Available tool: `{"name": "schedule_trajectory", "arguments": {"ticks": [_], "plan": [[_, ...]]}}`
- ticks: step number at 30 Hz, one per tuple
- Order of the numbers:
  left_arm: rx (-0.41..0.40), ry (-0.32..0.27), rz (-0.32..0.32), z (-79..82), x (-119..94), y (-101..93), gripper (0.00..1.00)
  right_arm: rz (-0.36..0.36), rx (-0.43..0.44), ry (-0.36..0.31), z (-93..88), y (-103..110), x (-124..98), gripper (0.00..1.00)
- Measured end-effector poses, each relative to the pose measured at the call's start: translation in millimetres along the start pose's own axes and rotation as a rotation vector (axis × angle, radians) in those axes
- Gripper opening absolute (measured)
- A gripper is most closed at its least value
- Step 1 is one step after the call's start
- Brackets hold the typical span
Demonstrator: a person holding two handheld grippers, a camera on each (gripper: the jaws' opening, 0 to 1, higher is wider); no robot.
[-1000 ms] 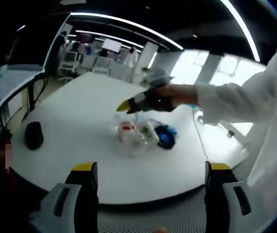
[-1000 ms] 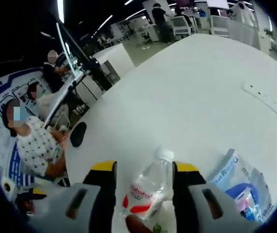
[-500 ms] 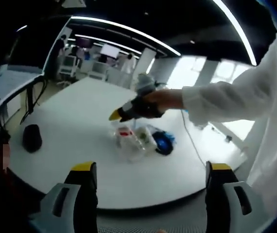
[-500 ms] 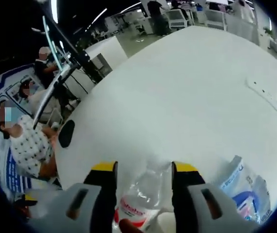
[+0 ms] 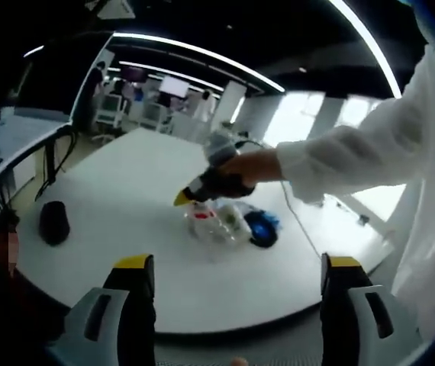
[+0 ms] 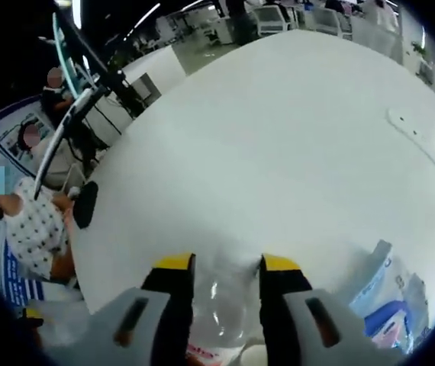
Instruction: Arrange the tabletop items into an orderly group along one side of the table until the central work area is clear of visible clutter.
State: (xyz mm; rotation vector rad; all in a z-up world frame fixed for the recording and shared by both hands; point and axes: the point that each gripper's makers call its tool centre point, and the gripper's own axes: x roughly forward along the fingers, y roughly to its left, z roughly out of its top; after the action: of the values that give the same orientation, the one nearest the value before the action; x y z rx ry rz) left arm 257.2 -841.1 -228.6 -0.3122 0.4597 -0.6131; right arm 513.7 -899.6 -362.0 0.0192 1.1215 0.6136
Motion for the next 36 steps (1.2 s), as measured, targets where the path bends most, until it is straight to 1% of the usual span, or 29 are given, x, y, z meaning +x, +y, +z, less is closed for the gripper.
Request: {"name": "schedule_trajectory", "arguments": {"ticks": [2, 5, 9, 10, 13, 15, 20, 24, 27, 33, 34, 35, 36], "plan": [[0.011, 0.004, 0.004, -1.3, 0, 1.3, 0.83, 0.008, 0.018, -0.006, 2.4, -1, 2, 0.26], [0.008, -0.002, -0.001, -0.1, 0, 1.8, 0.82, 0.013, 0.021, -0.01, 3.7, 0, 4, 0.23], [0.009, 0.004, -0.004, -1.0, 1, 2.2, 0.82, 0.006, 0.0, -0.012, 10.0, -3, 10, 0.22], [0.011, 0.006, -0.003, -1.4, 1, 2.5, 0.82, 0.006, 0.001, -0.015, 9.6, -2, 8, 0.22], [0.013, 0.008, -0.001, -1.7, 1, 3.1, 0.81, 0.017, 0.036, -0.033, 10.1, -3, 7, 0.21], [0.015, 0.007, 0.0, -1.5, 1, 3.4, 0.81, 0.033, 0.042, -0.033, 8.9, -3, 6, 0.21], [0.017, 0.016, -0.005, -2.7, 1, 3.7, 0.8, 0.04, 0.054, -0.051, 6.9, -1, -5, 0.2], [0.014, 0.014, -0.004, -2.4, 1, 4.2, 0.8, 0.061, 0.061, -0.085, 11.5, 2, -12, 0.2], [0.019, 0.026, 0.004, -4.2, 1, 5.5, 0.76, 0.066, 0.078, -0.106, 12.8, 2, -18, 0.2], [0.002, 0.006, -0.003, -1.2, 1, 5.5, 0.76, 0.075, 0.069, -0.136, 14.4, 7, -31, 0.2], [0.005, 0.009, 0.002, -1.7, 1, 6.2, 0.76, 0.073, 0.07, -0.136, 15.3, 6, -31, 0.19], [0.017, 0.025, 0.013, -4.2, 2, 7.6, 0.77, 0.073, 0.075, -0.148, 16.7, 5, -33, 0.19], [0.022, 0.038, 0.011, -6.2, 3, 6.9, 0.78, 0.078, 0.078, -0.159, 17.8, 6, -35, 0.19]]}}
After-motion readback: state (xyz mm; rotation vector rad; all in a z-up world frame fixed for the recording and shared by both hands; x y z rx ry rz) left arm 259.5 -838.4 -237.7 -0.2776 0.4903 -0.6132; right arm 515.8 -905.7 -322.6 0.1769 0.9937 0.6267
